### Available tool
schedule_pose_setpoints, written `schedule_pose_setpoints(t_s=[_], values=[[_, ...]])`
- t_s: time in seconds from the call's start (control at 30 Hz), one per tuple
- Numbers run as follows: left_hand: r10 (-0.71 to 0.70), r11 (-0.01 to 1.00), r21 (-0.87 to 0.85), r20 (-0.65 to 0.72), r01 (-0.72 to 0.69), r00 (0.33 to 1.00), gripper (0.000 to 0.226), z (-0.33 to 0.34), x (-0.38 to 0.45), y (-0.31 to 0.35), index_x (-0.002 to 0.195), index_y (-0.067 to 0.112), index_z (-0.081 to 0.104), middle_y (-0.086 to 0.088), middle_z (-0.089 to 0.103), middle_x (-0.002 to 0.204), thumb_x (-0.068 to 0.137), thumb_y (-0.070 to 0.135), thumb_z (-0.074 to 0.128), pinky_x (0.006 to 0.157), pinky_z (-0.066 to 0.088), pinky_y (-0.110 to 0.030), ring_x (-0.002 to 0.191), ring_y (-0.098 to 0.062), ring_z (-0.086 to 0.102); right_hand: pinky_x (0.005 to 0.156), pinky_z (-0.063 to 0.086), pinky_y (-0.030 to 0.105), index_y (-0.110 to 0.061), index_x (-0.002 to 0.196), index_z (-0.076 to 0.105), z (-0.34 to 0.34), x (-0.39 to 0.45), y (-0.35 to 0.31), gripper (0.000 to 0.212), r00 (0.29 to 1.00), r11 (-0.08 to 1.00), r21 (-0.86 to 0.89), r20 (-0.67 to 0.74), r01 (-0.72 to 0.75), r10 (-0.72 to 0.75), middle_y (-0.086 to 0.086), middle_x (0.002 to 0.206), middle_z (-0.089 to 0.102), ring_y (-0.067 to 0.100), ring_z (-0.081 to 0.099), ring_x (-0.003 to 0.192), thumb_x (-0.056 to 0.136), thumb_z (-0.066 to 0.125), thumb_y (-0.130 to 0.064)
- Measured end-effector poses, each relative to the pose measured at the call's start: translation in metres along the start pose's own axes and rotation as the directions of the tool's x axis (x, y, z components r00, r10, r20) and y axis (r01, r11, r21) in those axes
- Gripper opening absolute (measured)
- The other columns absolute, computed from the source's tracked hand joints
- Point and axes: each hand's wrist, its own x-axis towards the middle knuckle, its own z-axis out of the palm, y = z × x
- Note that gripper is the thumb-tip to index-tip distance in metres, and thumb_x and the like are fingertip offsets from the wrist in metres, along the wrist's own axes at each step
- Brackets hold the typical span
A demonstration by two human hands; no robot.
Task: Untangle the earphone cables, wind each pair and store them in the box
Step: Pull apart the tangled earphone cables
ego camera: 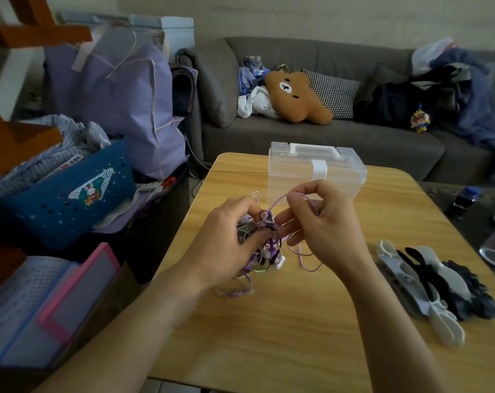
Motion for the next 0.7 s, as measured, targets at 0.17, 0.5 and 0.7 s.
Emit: schedule_pose_setpoints(t_s=[0.17, 0.5, 0.7], values=[[-0.024, 0.999, -0.047, -0.028, 0.023, 0.999, 0.011, -0.004, -0.001, 0.001, 0.093, 0.021, 0.063, 0.008, 0.068, 0.093, 0.088, 0.019, 0.073, 0.078, 0.052, -0.036, 0.09, -0.007, 0.065, 0.041, 0.05, 0.029, -0.011, 0.095, 0.059, 0.0, -0.002, -0.002, 0.007, 0.995, 0.999, -0.015, -0.091, 0.034, -0.035, 0.006, 0.085, 0.073, 0.022, 0.071, 0.059, 0.1, 0.056, -0.014], [0.06, 0.997, 0.046, 0.006, -0.06, 0.998, 0.025, -0.007, 0.0, -0.002, 0.076, 0.03, 0.051, 0.008, 0.066, 0.091, 0.083, 0.03, 0.075, 0.079, 0.05, -0.034, 0.092, -0.012, 0.062, 0.04, 0.05, 0.029, 0.002, 0.106, 0.054, -0.009, 0.001, -0.008, 0.014, 0.952, 0.953, 0.304, -0.292, 0.004, 0.089, 0.013, 0.093, 0.073, 0.028, 0.074, 0.065, 0.103, 0.048, -0.011], [0.129, 0.985, 0.114, -0.012, -0.127, 0.992, 0.029, -0.007, 0.006, -0.011, 0.07, 0.023, 0.051, 0.009, 0.064, 0.081, 0.082, 0.04, 0.072, 0.08, 0.047, -0.033, 0.085, -0.008, 0.06, 0.044, 0.052, 0.027, -0.001, 0.106, 0.053, -0.012, 0.003, -0.008, 0.013, 0.896, 0.864, 0.492, -0.424, 0.107, 0.131, 0.012, 0.086, 0.072, 0.019, 0.071, 0.064, 0.105, 0.045, -0.011]])
